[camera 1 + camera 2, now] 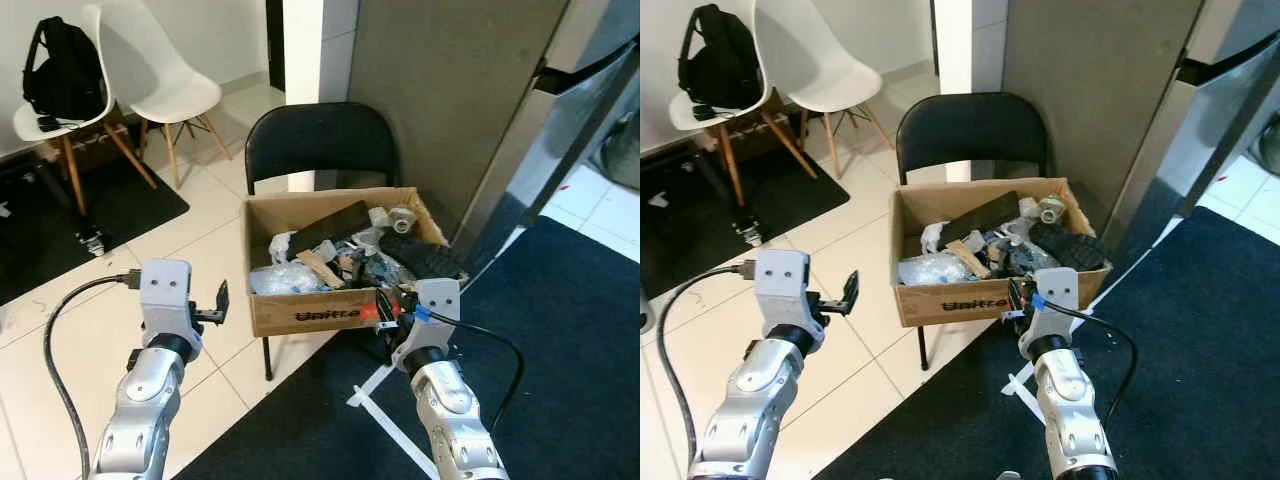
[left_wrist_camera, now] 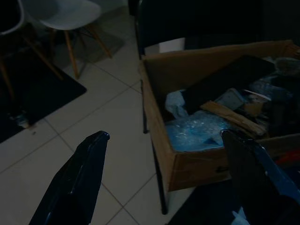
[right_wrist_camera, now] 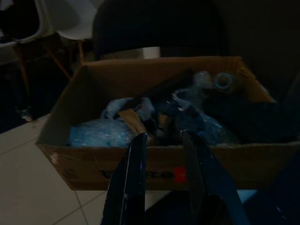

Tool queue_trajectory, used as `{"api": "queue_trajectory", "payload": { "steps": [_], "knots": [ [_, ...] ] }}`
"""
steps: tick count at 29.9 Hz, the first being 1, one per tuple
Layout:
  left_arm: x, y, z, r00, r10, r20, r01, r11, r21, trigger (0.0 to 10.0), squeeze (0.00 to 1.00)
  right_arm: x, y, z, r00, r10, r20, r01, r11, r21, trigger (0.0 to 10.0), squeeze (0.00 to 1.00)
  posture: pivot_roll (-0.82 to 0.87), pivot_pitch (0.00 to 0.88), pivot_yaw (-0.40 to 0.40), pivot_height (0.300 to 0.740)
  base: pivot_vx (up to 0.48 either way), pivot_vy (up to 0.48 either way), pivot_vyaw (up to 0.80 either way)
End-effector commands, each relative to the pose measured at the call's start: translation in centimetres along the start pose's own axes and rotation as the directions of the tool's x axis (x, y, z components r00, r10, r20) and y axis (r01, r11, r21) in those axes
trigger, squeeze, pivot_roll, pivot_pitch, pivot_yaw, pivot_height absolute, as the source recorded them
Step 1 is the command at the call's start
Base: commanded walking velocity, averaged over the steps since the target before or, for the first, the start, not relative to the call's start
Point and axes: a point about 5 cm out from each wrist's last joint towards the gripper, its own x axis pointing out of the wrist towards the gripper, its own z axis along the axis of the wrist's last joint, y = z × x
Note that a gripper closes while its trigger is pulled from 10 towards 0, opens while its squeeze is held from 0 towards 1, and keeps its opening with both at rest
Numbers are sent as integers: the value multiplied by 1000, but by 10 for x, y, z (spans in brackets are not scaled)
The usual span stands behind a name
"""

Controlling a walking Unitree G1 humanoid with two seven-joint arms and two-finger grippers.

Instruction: Picking trash to rubbish bin

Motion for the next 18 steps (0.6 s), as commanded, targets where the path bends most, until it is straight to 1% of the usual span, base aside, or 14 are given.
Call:
{"api": "queue_trajectory", "payload": {
  "steps": [1,2,4,7,11,13,16,17,18],
  "knots": [
    [-1,0,-5,1000,-4,-20,4,1000,13,10000,0,-1,-1,-3,1000,-5,-14,5,1000,7,10000,0,53,139,1,740,0,0,0],
    [-1,-1,-5,1000,-10,-20,10,1000,15,10000,0,-1,-1,-2,1000,-6,-14,6,1000,6,10000,0,53,139,1,740,0,0,0],
    [-1,-1,-5,1000,-9,-19,9,1000,15,10000,0,-1,0,-2,1000,-7,-12,8,1000,10,10000,0,54,140,-3,740,0,0,-587],
    [0,2,-5,1000,12,-20,-11,1000,12,10000,0,-1,0,-1,1000,-6,-12,7,1000,13,10000,0,56,141,5,740,0,0,-800],
    [1,1,-4,1000,2,-19,-2,1000,20,10000,0,-1,-1,-2,1000,-16,-17,16,1000,15,10000,0,56,137,1,740,0,0,-800],
    [1,2,-5,1000,15,-20,-15,1000,19,10000,0,-2,-1,-4,1000,-18,-25,18,1000,22,10000,0,57,135,5,740,0,0,-800],
    [1,-1,-5,1000,-6,-24,6,1000,26,10000,0,-3,-3,-6,999,-32,-36,33,999,19,10000,0,52,141,9,740,0,0,-800],
    [1,-3,-6,999,-24,-28,26,999,48,10000,0,-4,-5,-7,998,-50,-44,51,998,29,10000,0,48,137,5,740,0,0,-800],
    [1,-3,-6,999,-24,-28,26,999,48,10000,0,-4,-5,-7,998,-50,-44,51,998,29,10000,0,48,137,5,740,0,0,-800]
  ]
}}
